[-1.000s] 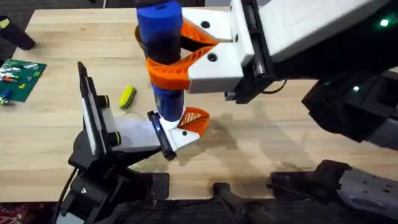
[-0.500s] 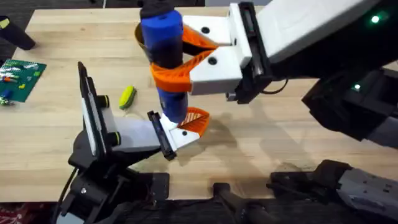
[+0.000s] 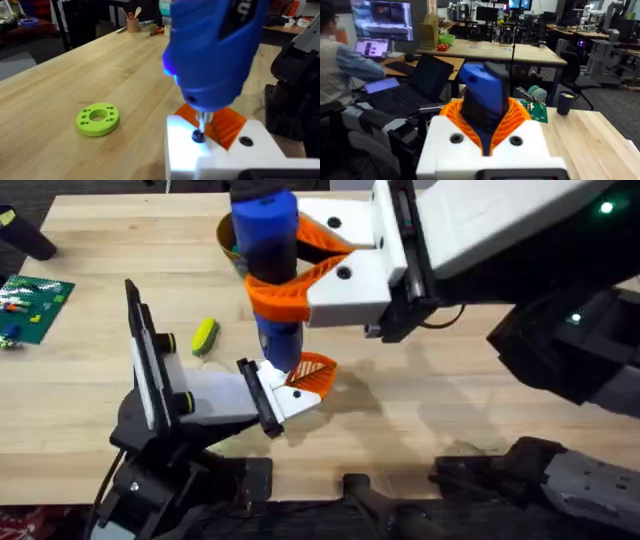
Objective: Pick up the gripper from the table and insert it into the empty holder that is missing its gripper. Then pick up a screw, insert it into the mounting hole, and use the screwdriver to tighten it. Finally, clean up the table by picking up the vegetable and placing it into the bucket.
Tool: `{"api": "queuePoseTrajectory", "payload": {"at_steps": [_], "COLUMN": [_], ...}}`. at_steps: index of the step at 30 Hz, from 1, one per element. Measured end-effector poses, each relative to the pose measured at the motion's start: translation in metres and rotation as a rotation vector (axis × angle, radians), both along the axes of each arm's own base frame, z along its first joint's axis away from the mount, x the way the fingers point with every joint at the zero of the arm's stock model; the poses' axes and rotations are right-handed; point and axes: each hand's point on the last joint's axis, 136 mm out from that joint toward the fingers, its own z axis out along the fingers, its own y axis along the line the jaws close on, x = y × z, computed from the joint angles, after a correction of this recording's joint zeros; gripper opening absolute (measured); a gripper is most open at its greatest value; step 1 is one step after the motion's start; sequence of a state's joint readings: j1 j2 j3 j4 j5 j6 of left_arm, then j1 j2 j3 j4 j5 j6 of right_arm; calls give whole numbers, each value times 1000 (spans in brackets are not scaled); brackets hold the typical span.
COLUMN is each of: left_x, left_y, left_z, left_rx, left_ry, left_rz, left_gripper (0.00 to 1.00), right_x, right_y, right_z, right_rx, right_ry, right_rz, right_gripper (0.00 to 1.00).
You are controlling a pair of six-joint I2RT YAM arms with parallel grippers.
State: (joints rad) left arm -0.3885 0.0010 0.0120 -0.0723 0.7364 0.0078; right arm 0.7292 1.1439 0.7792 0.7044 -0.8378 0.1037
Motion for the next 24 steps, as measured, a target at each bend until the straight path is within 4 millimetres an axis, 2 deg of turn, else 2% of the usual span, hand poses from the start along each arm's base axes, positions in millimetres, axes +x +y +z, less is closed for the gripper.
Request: {"api": "queuePoseTrajectory", "payload": {"at_steps": [24], "left_x": [0], "left_y": [0], "left_z": [0], "left_rx": [0], "left_ry": [0], "left_rz": [0], "left_gripper": [10], "right_x": [7], "right_y": [3], "right_z": [-4], "right_rx": [-6], "right_ry": [-7], "right_rz": [-25], "right_gripper": [56]}}
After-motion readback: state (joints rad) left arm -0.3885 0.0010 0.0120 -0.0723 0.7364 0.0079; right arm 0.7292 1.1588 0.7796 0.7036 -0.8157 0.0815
